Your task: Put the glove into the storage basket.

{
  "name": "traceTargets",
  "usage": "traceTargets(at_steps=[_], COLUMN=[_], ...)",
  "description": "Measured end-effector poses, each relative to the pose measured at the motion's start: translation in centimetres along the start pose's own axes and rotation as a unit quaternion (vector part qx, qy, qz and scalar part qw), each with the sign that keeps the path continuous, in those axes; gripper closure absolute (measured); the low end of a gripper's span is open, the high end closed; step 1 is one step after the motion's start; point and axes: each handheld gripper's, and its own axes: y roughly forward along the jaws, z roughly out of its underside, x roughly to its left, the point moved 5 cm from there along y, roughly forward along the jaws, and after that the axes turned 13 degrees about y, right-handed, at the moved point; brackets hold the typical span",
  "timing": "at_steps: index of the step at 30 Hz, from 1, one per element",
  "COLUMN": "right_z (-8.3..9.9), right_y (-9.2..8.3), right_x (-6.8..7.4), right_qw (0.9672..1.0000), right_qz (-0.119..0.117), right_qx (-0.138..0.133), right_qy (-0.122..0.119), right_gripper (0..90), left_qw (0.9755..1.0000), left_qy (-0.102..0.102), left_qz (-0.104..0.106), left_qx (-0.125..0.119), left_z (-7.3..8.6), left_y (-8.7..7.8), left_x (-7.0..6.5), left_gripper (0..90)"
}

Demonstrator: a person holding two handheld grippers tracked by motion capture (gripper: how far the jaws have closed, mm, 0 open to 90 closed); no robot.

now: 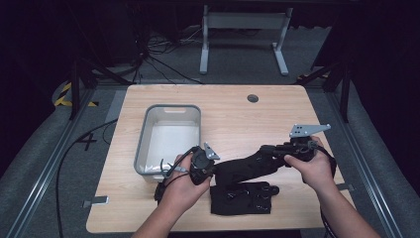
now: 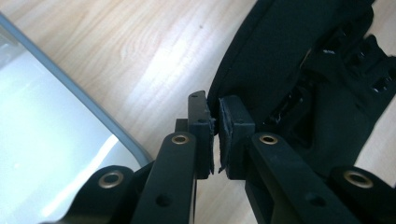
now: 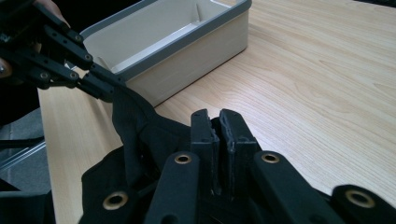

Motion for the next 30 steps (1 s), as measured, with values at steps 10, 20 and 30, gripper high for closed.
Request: traceTargets(at_steps=[10, 20, 30], right_z=[1.3, 2.2, 3.1], right_y=[0.6, 1.5, 1.6], right_x=[-0.1, -0.8, -0.8], right_qw=[0.9998, 0.9992, 0.9991], right_qz=[0.012, 0.028, 0.025], right_qx=[0.006, 0.008, 0.013], right_qy=[-0.017, -0.026, -0.033], right_gripper=[84.0, 84.0, 83.9], left_qw=[0.9997, 0.9996, 0.9996], left_qy=[0.002, 0.001, 0.01], left_qz=[-0.022, -0.027, -0.004], left_qx=[0.002, 0.004, 0.026], left_z=[0.0, -0.2, 0.5], left_y=[0.7, 1.2, 1.5], left_x=[0.7, 0.8, 0.0], left_gripper=[84.2, 84.1, 80.3])
